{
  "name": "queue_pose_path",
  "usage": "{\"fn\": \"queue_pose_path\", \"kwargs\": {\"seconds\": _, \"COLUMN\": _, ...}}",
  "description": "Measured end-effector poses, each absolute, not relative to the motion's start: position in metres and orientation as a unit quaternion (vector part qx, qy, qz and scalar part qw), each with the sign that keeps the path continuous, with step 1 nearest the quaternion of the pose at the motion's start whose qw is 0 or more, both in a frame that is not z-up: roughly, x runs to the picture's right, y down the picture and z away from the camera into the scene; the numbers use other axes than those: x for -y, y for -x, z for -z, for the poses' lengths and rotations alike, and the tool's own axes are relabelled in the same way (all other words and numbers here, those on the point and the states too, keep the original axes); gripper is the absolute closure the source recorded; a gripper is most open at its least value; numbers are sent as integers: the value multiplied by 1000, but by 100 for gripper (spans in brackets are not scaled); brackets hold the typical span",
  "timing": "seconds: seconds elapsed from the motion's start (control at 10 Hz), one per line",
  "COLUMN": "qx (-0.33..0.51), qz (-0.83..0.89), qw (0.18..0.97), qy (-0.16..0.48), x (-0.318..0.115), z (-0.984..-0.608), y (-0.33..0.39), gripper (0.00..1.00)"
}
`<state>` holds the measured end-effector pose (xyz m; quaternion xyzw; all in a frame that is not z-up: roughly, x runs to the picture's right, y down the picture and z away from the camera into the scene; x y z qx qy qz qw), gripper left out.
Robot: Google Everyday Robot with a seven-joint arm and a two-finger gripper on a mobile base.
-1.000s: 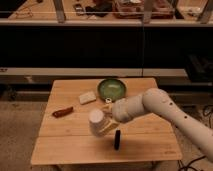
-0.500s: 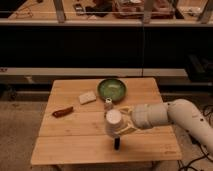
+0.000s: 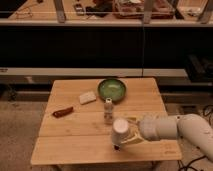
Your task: Place the ceramic cup over the eraser
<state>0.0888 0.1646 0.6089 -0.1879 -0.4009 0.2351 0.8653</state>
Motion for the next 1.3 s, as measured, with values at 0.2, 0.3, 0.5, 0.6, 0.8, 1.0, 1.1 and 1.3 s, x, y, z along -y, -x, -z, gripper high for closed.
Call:
{"fn": "queue_pose_path", "kwargs": {"seconds": 0.2, "qx": 408, "qz": -247, "qw": 858, "qy": 189, "x": -175, "z": -618, "y": -90, "gripper": 100}}
{"fn": "queue_pose_path", "kwargs": {"seconds": 0.3, "qx": 411, "qz": -252, "qw": 856, "qy": 185, "x": -175, "z": -626, "y": -90, "gripper": 100}}
{"fn": "queue_pose_path", "kwargs": {"seconds": 0.5, "qx": 409, "qz": -261, "qw": 857, "qy": 174, "x": -174, "z": -647, "y": -93, "gripper": 100}}
{"fn": "queue_pose_path", "kwargs": {"seconds": 0.6, "qx": 407, "qz": -264, "qw": 858, "qy": 168, "x": -172, "z": -654, "y": -94, "gripper": 100}}
{"fn": "queue_pose_path", "kwargs": {"seconds": 0.8, "qx": 405, "qz": -269, "qw": 858, "qy": 164, "x": -168, "z": -666, "y": -91, "gripper": 100}}
{"fn": "queue_pose_path", "kwargs": {"seconds": 1.0, "qx": 409, "qz": -275, "qw": 853, "qy": 174, "x": -172, "z": -675, "y": -84, "gripper": 95}}
{"fn": "queue_pose_path", "kwargs": {"seconds": 1.1, "qx": 412, "qz": -282, "qw": 846, "qy": 187, "x": -180, "z": -683, "y": -78, "gripper": 82}}
{"fn": "queue_pose_path", "kwargs": {"seconds": 1.3, "qx": 412, "qz": -288, "qw": 840, "qy": 205, "x": -190, "z": -693, "y": -73, "gripper": 61}}
